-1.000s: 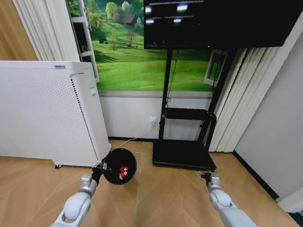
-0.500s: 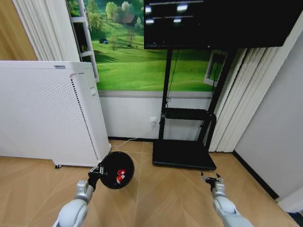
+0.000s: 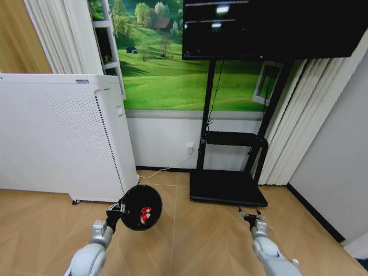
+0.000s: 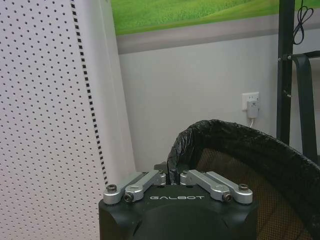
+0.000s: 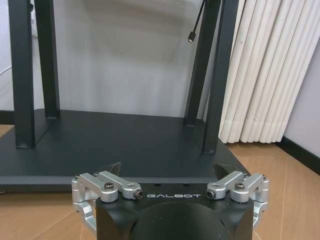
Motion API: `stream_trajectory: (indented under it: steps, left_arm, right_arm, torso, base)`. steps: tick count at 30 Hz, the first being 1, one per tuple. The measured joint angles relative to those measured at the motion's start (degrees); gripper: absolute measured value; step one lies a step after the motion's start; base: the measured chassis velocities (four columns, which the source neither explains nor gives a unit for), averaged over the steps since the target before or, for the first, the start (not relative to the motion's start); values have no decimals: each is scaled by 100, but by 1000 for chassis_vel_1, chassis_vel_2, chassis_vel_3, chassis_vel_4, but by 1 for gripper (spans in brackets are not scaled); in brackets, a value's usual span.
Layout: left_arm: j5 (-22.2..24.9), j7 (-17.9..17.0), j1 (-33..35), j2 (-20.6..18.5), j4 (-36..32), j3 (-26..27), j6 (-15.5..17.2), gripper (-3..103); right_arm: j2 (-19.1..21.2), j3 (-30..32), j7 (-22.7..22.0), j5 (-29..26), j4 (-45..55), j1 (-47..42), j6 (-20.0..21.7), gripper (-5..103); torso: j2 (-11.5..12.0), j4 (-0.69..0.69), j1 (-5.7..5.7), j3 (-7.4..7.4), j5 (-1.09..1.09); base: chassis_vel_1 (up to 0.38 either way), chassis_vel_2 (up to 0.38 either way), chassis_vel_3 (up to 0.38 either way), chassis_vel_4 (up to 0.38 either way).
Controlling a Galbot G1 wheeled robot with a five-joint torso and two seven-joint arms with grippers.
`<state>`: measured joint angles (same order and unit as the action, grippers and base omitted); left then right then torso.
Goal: Pick up the trash bin and place the garbage on the floor into it.
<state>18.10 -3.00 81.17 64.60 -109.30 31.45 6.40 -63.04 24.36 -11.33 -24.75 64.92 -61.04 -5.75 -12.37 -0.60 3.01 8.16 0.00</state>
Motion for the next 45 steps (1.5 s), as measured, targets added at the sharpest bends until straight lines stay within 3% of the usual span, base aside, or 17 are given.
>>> stream_trajectory:
  steps: [24, 25, 27, 28, 29, 31, 35, 37, 45]
  left_arm:
    - [-15, 26, -29, 37, 115, -37, -54, 7]
    - [-19, 28, -30, 37, 120, -41, -55, 7]
    - [-20, 27, -30, 37, 120, -41, -55, 7]
    - [-20, 26, -30, 34, 120, -41, -55, 7]
    - [-20, 22, -30, 30, 121, -38, -55, 7]
    - [-20, 17, -23, 23, 119, -29, -55, 7]
    - [-18, 17, -9, 19, 117, -29, -55, 7]
    - [-17, 17, 6, 13, 118, -37, -55, 7]
    - [-16, 18, -45, -43, 258, -130, -55, 7]
  right_arm:
    - [-17, -73, -13, 148, -440, 163, -185, 100]
    - [-14, -76, -13, 401, -514, 187, -186, 100]
    - [32, -80, -38, 604, -516, 182, -53, 100]
    - [104, -97, -81, 680, -477, 147, 210, 100]
    - [223, -149, -180, 709, -388, 79, 727, 100]
    - [342, -212, -366, 666, -391, 36, 1161, 100]
    - [407, -240, -563, 524, -503, 27, 1411, 100]
    - [546, -246, -718, 181, -676, -16, 1623, 100]
    - [785, -82, -1049, -459, -550, -598, 1851, 98]
  torso:
    - [0, -3, 2, 1, 2]
    - [0, -2, 1, 0, 2]
    - [0, -1, 1, 0, 0]
    - [0, 0, 1, 0, -1]
    - [0, 2, 1, 0, -1]
    - [0, 1, 1, 0, -1]
    - [0, 1, 1, 0, 1]
    - [0, -1, 1, 0, 0]
    - [0, -1, 1, 0, 0]
  base:
    - [-164, -164, 164, 167]
    - [-63, -21, 41, 27]
    - [0, 0, 0, 0]
    - [0, 0, 0, 0]
    - [57, 74, -67, -65]
    - [68, 69, -46, -58]
    - [48, 42, -52, -29]
    - [0, 0, 0, 0]
    - [0, 0, 0, 0]
